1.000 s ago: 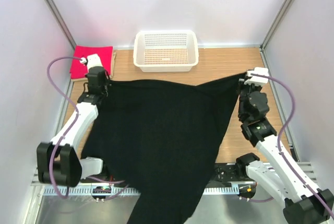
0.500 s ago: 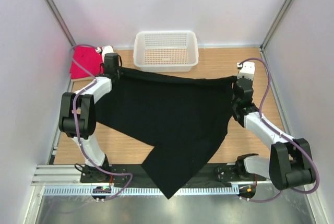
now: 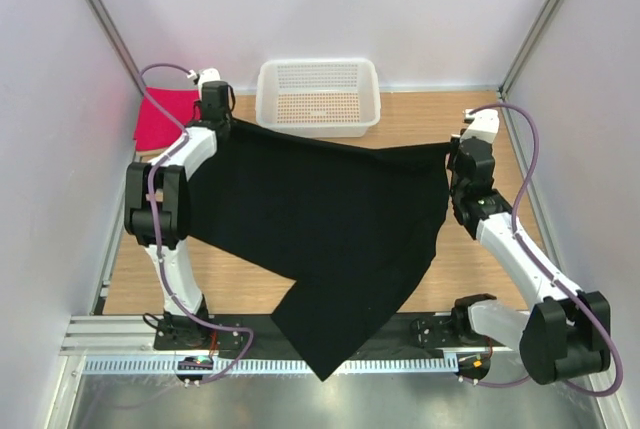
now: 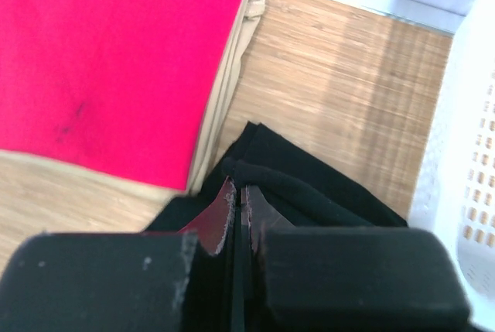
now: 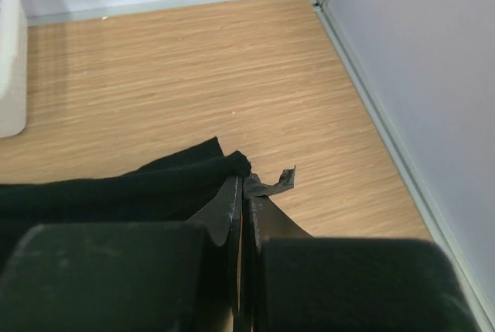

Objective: Fold and stack the t-shirts
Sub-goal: Flatten the tshirt out, then fold the tshirt

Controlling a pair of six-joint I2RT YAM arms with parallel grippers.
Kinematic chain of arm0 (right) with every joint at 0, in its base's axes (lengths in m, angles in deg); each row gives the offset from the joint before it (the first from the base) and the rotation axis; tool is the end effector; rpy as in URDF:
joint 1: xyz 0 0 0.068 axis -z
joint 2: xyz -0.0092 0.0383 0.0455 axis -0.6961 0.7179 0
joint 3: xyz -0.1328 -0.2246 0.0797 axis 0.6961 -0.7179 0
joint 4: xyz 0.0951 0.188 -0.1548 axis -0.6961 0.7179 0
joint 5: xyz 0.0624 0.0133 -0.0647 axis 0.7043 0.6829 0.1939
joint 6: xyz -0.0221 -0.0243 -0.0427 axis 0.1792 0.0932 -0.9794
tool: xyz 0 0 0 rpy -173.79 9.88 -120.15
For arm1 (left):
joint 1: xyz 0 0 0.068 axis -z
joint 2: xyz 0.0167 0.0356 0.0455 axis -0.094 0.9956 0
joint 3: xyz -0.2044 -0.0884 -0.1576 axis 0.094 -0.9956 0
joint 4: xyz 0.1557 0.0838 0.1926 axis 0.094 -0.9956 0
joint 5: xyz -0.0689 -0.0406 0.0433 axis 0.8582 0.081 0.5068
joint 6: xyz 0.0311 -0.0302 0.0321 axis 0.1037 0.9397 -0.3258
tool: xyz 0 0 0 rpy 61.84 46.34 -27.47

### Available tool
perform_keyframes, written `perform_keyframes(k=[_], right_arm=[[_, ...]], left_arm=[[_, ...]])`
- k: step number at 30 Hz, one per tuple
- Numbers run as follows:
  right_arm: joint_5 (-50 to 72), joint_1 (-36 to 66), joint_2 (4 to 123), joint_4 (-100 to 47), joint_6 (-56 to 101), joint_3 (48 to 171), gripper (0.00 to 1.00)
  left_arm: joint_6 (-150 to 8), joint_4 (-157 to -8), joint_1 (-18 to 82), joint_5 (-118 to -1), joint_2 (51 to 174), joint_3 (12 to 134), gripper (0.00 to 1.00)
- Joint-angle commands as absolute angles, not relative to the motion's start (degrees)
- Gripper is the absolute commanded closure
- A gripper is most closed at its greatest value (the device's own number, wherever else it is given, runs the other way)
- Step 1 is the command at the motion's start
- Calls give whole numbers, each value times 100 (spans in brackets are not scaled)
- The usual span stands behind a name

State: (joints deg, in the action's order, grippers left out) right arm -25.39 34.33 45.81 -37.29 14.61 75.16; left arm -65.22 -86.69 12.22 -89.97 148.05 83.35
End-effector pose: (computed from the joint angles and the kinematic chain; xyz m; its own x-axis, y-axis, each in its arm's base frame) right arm 0.2533 0.0263 0.2901 -0.2129 -0.0508 -0.9757 0.3103 0.9434 -0.1169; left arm 0.4502 -0.0405 0.2393 -0.4256 -0.2237 -0.8769 -0.3523 0.9335 -0.0671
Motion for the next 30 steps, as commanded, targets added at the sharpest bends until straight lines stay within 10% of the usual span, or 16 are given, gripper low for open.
perform_keyframes(k=[1,30], right_arm=[[-2149,3392,4247,-2704,2061,7958,99],[-1225,2944,3412,909,4338,7959,99]], left_arm=[[-6915,-8785,1084,-8976,15152,8982,100],[-7030,-9725,829,-8642,16234,10091,100]])
